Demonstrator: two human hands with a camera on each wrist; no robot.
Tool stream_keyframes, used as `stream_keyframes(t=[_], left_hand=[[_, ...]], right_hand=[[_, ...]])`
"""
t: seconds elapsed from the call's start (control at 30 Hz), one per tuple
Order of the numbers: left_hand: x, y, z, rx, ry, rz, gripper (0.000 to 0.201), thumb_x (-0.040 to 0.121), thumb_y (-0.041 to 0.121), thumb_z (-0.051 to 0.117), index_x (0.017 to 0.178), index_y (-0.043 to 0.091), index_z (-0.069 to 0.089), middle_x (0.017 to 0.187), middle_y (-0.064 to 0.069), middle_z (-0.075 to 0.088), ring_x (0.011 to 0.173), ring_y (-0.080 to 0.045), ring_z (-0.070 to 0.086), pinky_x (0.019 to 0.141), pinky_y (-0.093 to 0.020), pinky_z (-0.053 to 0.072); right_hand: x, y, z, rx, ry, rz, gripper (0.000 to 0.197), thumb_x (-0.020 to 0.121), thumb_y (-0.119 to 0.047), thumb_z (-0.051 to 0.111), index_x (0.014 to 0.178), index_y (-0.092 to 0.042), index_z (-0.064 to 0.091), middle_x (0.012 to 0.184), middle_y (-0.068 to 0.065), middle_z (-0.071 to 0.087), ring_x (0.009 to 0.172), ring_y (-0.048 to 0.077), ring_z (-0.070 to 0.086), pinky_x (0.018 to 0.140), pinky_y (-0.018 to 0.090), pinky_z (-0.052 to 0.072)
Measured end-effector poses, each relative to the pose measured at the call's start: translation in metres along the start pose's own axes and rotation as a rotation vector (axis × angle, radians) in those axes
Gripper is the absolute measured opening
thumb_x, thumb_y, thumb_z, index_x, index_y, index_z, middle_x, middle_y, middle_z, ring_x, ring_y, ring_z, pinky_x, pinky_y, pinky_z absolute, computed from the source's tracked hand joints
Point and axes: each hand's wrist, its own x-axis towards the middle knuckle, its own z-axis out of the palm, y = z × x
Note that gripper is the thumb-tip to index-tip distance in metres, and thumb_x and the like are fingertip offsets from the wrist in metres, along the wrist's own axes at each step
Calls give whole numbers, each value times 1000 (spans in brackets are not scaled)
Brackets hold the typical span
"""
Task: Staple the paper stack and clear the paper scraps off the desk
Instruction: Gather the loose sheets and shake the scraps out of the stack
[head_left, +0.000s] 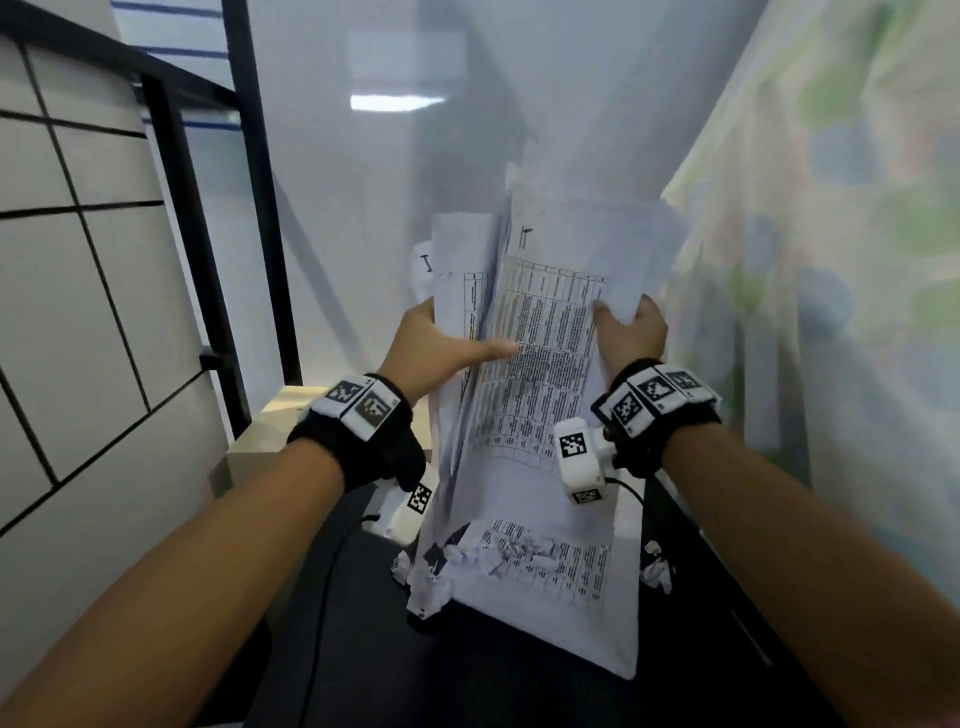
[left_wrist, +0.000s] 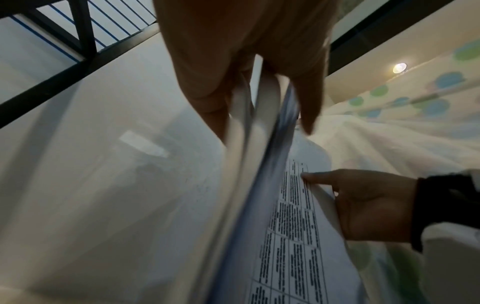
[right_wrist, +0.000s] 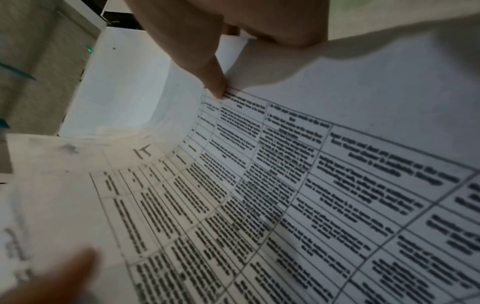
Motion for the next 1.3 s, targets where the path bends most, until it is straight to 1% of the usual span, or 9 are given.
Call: stream_keyframes(t=[0.1, 0.27, 0.47, 0.53, 0.6, 0.7, 1.03, 1.2, 1.3], left_hand=[[6, -9, -3, 93, 150, -12, 50, 67, 14, 81, 110, -1, 61, 108, -17, 69, 100, -30, 67, 92, -39, 54], [12, -17, -13, -22, 234, -145, 66, 68, 19, 80, 119, -5, 47, 113, -10, 61, 107, -24, 59, 100, -35, 46], [13, -27, -29, -157, 104, -155, 37, 72, -6, 73, 107, -1, 60, 101, -13, 70, 91, -21, 70, 92, -35, 54], [12, -30, -33, -219, -2, -149, 33, 73, -15, 67, 99, 7, 65, 85, -2, 76, 77, -12, 73, 83, -30, 58], [11, -32, -38, -228, -84, -138, 39, 73, -20, 63, 102, 5, 64, 82, 2, 77, 80, -12, 74, 76, -23, 60], [7, -30, -41, -236, -136, -118, 39, 72, -22, 62, 99, 6, 64, 80, 2, 78, 84, -14, 75, 78, -25, 60], [7, -18, -21, -142, 46, 27, 57, 67, -1, 78, 120, 7, 58, 105, -4, 69, 93, -12, 68, 95, -40, 53], [12, -17, -21, -137, 224, 121, 91, 70, 19, 81, 141, 24, 25, 122, -2, 56, 110, -14, 61, 91, -24, 54], [12, -22, -17, -12, 201, 63, 54, 83, 10, 68, 132, 3, 44, 115, -9, 61, 104, -25, 63, 65, -3, 53]], right_hand=[[-3, -1, -1, 40, -38, -30, 29, 87, -20, 64, 111, -5, 62, 110, 14, 68, 90, 23, 62, 65, 19, 47], [-1, 6, -12, 201, -85, -27, 23, 76, -14, 75, 92, -21, 59, 101, 8, 67, 99, 28, 65, 93, 43, 54], [7, 24, -22, 418, -263, 225, 116, 46, -12, 92, 137, -36, 24, 152, 16, 25, 134, 36, 38, 105, 59, 39], [9, 28, -26, 397, -397, 229, 131, 38, -16, 96, 145, -18, 21, 149, 15, 36, 130, 33, 46, 99, 57, 46], [9, 29, -30, 351, -537, 234, 108, 26, -23, 97, 120, -3, 49, 104, 9, 72, 96, 25, 70, 74, 40, 60], [3, 26, -39, 358, -665, 198, 60, 29, -20, 93, 79, -4, 66, 65, 2, 74, 65, 15, 72, 59, 25, 57], [-17, 3, -17, 194, -492, 110, 59, 67, 3, 78, 122, 1, 55, 118, 18, 64, 112, 32, 62, 101, 45, 47], [-23, -17, -17, 364, -415, 101, 100, 34, -21, 90, 124, 2, 53, 122, 23, 62, 111, 36, 62, 92, 49, 53], [-22, -19, -13, 351, -421, 73, 101, 40, -15, 91, 130, 1, 47, 125, 23, 60, 114, 36, 60, 90, 50, 54]])
